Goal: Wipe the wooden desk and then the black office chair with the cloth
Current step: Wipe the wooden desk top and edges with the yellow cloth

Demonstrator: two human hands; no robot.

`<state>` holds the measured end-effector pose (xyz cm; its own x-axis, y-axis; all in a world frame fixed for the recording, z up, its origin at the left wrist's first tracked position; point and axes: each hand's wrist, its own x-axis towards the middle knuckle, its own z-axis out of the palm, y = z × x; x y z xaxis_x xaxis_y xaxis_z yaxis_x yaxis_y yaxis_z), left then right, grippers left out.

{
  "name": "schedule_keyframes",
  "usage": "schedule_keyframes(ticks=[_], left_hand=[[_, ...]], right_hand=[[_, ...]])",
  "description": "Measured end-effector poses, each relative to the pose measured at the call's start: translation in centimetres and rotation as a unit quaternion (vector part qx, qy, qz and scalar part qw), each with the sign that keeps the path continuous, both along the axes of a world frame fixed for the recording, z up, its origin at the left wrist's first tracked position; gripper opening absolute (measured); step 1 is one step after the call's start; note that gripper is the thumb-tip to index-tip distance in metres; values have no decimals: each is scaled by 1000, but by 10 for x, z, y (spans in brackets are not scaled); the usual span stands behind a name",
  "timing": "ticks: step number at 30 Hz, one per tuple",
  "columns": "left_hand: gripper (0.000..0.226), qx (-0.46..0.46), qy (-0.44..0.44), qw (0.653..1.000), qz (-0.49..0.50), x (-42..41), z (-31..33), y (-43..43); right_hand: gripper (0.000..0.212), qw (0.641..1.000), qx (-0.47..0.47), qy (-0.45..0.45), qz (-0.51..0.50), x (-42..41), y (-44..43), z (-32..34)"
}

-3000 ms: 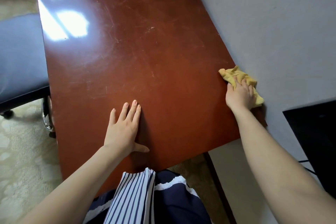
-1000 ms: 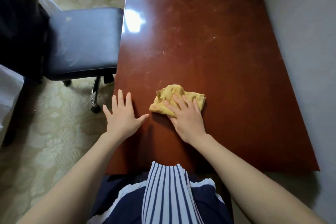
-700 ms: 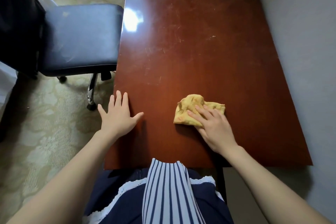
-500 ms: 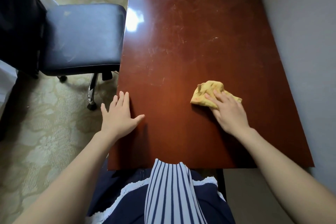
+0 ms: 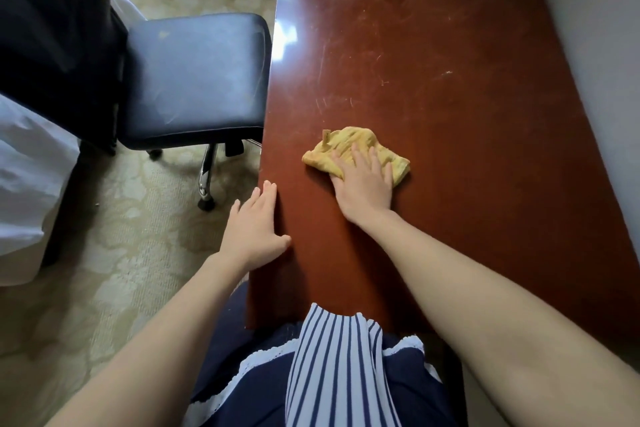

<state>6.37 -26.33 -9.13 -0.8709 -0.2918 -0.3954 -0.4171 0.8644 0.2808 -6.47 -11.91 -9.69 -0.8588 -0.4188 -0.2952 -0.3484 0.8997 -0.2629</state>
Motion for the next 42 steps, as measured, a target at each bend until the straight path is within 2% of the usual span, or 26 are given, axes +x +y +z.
schedule_keyframes(ticks=[4,8,14,19,23,26,31,33,42], left_hand=[[97,15,23,1000,8,5,0,2],[93,45,44,998,25,11,-1,2],[95,34,34,999,-7,28,-3,11],[90,38,14,999,7,38,-3,27],[86,38,3,999,21,42,1,36],[83,36,-1,999,19,48,3,38],[79,38,-3,999,3,60,5,32],[78,45,-10,999,-12,66,5,27],[76,65,-18,991,-119,90,10,-24]], right_hand=[[48,996,-19,25,79,41,-9,-5],[48,983,-46,35,175,68,23,-7],[54,976,-47,78,196,101,103,-4],[62,986,-50,118,103,91,162,-5],[54,993,1,121,2,59,187,-6],[47,989,32,123,-74,31,186,-8],[43,971,11,110,-211,26,148,-16],[44,969,13,107,-224,39,132,-17],[46,979,-3,116,-166,155,46,-24]])
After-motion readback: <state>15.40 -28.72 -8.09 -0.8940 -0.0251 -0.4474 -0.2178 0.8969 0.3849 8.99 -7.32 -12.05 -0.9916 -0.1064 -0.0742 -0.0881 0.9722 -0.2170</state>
